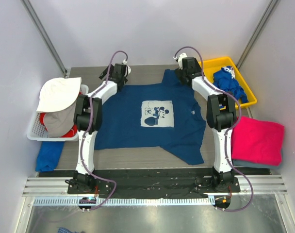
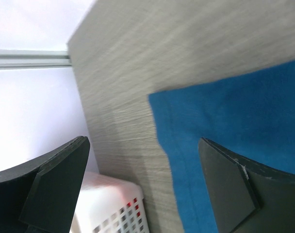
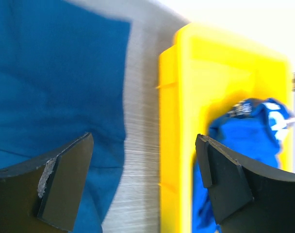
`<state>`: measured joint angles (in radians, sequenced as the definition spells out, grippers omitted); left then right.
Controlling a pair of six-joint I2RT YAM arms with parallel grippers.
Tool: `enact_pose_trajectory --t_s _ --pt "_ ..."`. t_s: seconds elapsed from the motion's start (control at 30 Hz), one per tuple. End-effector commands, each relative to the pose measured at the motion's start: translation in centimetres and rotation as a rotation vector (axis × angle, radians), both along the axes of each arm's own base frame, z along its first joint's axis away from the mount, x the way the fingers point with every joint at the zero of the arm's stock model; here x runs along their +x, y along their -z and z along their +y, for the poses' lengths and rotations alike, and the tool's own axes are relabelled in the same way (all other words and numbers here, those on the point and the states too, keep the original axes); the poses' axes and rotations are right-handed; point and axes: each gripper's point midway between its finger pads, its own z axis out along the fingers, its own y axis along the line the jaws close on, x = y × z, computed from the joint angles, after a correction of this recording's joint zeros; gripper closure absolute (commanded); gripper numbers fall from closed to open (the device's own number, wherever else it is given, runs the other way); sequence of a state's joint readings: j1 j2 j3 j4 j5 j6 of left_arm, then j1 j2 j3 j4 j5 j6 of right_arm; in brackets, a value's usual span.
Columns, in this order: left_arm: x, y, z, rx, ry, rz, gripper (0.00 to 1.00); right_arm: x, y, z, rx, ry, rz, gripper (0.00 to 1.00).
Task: Fold and stack the t-shirts
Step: Flatten out the tshirt
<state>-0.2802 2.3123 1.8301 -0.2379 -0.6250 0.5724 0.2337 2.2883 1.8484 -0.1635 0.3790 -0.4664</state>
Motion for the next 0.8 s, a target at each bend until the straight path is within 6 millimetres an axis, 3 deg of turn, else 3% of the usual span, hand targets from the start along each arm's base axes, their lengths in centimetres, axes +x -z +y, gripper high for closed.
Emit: enact_pose_trajectory --t_s 0.0,0.2,0.23,0.3,0.33,0.4,0.43,0.5,0.53,0.6,0.77 --pt "0.6 -7.3 -1.0 -0.095 -0.010 -0.171 0.00 0.7 -8.4 0.9 0.085 -0.001 -0.172 0.05" --pt "1.3 -7.4 -0.8 -0.085 -0.030 -0.194 0.00 3.1 -6.4 1.2 0.058 -0.001 -0.181 0.05" --pt "1.5 -7.1 -0.9 -0.082 -0.033 -0.197 0.00 3.5 -5.0 1.4 0.054 -0.009 -0.168 0.05" --pt "1.7 -6.9 -0.9 -0.084 -0.040 -0.206 0.00 4.6 -4.8 1.8 0.057 -0.021 -0.192 0.05" --pt "2.0 -6.9 -0.9 -0.090 -0.045 -0.225 0.00 5.0 -3.0 2.0 0.051 -0.027 -0.172 0.05" --pt "2.3 -6.7 -1.1 -0.101 -0.047 -0.249 0.00 6.3 -3.2 2.2 0.050 -0.035 -0.204 0.05" --pt "2.4 -6.4 -1.0 -0.102 -0.051 -0.254 0.00 6.7 -1.7 2.3 0.042 -0.041 -0.188 0.05" --pt "2.5 -5.9 -1.0 -0.105 -0.054 -0.257 0.00 7.7 -2.0 2.7 0.042 -0.059 -0.208 0.05" --pt "2.5 -5.6 -1.0 -0.106 -0.055 -0.255 0.00 8.0 -0.8 2.8 0.036 -0.066 -0.195 0.05" --pt "2.4 -5.1 -1.1 -0.106 -0.053 -0.249 0.00 8.7 -1.3 2.9 0.023 -0.075 -0.213 0.05" --pt "2.2 -4.3 -0.9 -0.091 -0.050 -0.235 0.00 9.3 0.6 3.0 -0.023 -0.099 -0.191 0.05"
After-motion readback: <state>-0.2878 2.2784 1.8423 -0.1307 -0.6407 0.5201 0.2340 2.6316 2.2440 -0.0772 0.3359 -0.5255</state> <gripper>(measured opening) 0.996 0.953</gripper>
